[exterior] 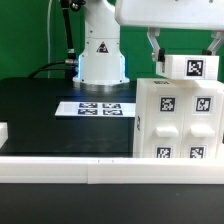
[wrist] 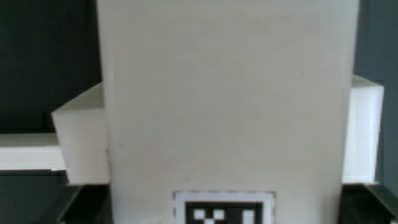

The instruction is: Assemble cabinet

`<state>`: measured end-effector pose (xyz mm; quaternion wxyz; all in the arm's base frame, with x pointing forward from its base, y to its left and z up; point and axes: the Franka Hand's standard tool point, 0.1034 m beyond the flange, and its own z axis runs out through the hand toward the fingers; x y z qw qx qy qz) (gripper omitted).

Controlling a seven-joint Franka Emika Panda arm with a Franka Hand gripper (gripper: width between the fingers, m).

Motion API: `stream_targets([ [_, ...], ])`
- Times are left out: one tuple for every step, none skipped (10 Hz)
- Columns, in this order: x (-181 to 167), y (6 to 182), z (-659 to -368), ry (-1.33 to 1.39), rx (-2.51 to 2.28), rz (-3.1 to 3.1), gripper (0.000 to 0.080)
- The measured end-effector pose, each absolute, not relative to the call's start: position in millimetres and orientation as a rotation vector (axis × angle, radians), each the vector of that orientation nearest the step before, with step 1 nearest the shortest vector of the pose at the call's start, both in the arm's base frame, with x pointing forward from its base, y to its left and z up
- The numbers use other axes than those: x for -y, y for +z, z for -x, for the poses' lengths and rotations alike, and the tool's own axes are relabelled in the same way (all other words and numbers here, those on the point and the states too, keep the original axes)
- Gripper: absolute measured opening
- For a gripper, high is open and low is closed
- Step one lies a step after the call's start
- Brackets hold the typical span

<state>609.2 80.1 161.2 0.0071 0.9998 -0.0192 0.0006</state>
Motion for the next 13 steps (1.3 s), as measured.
stream_targets([
  [-80.1,161.4,-609.4,0.002,0.06,-3.127,0.0554],
  [-80.1,161.4,-609.4,0.002,0.06,-3.127,0.0554],
  [-80.1,161.4,-609.4,0.002,0.06,-3.127,0.0554],
  [-80.1,161.4,-609.4,0.002,0.06,-3.127,0.0554],
  [-80.1,161.4,-609.4,0.002,0.06,-3.127,0.0554],
  [-80.2,161.4,-609.4,0.002,0.063,-3.127,0.0554],
  [-80.3,161.3,-609.4,0.003,0.1,-3.127,0.0554],
  [-80.3,161.3,-609.4,0.003,0.097,-3.127,0.0554],
  [-80.5,161.3,-609.4,0.003,0.131,-3.127,0.0554],
  [-80.9,161.2,-609.4,0.003,0.234,-3.121,0.0554],
  [-81.4,161.1,-609.3,0.004,0.333,-3.113,0.0554],
  [-81.8,161.1,-609.3,0.005,0.459,-3.098,0.0554],
  [-82.2,160.8,-609.5,0.008,0.576,-3.081,0.0554],
])
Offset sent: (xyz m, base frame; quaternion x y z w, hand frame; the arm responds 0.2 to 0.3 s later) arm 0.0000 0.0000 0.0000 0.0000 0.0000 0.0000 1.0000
